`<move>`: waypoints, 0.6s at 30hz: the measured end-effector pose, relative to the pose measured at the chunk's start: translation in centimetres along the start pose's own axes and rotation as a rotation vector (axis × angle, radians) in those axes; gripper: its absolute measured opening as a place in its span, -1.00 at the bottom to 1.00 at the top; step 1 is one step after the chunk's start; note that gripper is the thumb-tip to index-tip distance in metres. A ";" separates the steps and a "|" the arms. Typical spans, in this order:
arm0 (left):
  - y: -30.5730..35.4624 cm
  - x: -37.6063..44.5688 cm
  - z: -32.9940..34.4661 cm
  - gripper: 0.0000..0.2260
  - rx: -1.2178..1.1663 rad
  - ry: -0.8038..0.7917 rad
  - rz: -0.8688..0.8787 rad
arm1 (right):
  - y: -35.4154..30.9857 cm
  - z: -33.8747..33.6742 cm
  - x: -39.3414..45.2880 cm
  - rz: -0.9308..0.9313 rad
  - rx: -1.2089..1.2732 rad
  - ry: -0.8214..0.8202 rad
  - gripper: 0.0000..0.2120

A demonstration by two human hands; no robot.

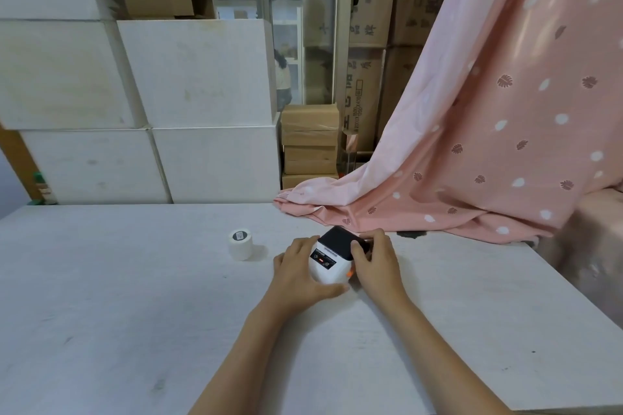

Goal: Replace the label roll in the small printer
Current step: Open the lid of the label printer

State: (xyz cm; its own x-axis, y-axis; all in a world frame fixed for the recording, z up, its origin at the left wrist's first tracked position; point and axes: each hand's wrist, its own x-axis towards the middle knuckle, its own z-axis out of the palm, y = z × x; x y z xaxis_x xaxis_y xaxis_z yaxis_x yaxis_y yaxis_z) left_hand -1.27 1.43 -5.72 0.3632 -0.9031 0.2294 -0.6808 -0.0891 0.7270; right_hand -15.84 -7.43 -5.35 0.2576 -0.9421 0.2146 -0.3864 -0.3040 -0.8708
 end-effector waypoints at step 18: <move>-0.6 0.4 -0.3 -0.44 -0.162 0.049 -0.018 | 0.6 -0.7 -0.9 -0.060 0.055 -0.341 -0.24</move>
State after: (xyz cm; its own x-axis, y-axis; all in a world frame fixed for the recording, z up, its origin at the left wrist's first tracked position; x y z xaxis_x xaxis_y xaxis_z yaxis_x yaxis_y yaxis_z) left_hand -0.53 1.24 -5.81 0.4076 -0.8800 0.2437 -0.5640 -0.0327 0.8251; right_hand -16.93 -6.83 -5.74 0.5629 -0.8186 0.1147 -0.3153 -0.3409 -0.8857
